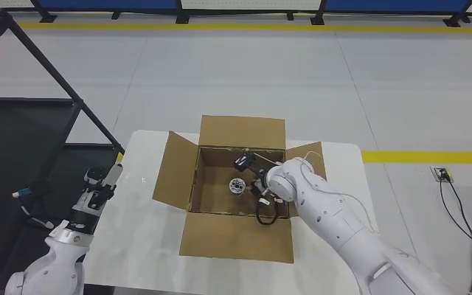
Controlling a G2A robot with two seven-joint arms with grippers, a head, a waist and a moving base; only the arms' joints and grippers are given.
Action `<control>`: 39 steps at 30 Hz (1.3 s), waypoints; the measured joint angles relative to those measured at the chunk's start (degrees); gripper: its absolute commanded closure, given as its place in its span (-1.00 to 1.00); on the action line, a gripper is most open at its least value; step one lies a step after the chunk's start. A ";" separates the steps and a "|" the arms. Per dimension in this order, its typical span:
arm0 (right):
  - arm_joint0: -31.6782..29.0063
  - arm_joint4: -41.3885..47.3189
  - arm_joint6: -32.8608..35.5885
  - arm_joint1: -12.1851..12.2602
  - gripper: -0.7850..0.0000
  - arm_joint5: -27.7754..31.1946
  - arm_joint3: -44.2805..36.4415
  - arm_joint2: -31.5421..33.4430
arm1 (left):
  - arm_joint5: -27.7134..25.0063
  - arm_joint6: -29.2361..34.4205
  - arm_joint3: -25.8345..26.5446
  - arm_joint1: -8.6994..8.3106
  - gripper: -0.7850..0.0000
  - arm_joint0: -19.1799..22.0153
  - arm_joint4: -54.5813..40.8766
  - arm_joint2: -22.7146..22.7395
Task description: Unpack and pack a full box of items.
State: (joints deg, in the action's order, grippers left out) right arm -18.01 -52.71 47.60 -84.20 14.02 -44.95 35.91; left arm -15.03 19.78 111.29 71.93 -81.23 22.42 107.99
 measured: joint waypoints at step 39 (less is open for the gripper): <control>-29.98 21.71 -4.41 11.99 -1.00 5.60 -45.07 42.04 | -6.69 19.08 -2.80 -2.17 -1.00 4.74 7.23 -12.50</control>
State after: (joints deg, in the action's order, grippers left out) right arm -47.99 -31.00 43.18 -72.21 19.63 -90.02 77.95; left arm -21.72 38.86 108.49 69.76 -76.49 29.65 95.49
